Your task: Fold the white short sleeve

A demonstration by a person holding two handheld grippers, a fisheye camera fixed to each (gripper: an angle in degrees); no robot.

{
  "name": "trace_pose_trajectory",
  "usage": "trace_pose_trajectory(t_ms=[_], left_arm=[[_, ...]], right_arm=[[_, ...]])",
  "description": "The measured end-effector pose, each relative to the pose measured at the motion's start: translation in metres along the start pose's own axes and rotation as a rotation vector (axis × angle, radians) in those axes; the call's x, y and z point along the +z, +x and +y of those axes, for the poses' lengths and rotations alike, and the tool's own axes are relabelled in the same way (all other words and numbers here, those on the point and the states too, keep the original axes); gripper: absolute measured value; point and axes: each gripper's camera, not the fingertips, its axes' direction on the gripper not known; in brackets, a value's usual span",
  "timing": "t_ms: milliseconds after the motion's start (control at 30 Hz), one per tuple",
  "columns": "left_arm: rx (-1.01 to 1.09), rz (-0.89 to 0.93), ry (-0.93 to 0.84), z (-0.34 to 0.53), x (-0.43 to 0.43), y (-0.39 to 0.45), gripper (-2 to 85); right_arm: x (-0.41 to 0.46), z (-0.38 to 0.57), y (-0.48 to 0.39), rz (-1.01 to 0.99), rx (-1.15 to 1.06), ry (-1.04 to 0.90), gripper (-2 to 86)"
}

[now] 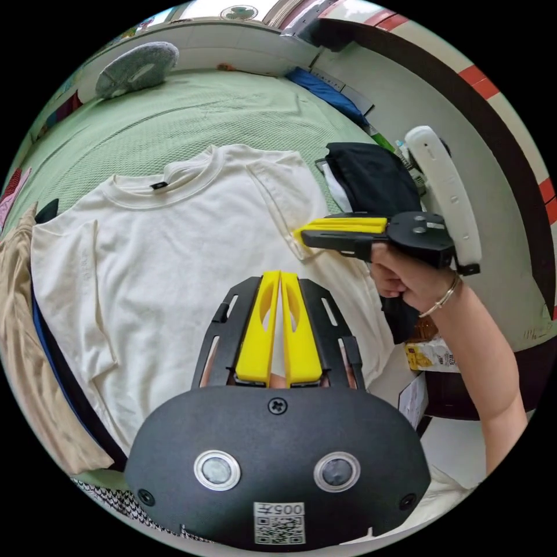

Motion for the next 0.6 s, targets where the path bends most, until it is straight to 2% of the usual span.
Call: trace_pose_trajectory(t_ms=[300,467,600], left_arm=[[-0.101,-0.262,0.227,0.020,-0.098,-0.088,1.6],[-0.169,-0.553,0.295,0.034,-0.138,-0.140,7.5],[-0.212,-0.499,0.319,0.042,-0.151,-0.171,9.8]], right_arm=[[-0.049,0.014,0.026,0.043,-0.041,0.101,5.9],[-0.053,0.013,0.056,0.073,-0.013,0.140,5.8],[-0.048,0.010,0.074,0.069,0.001,0.156,6.4]])
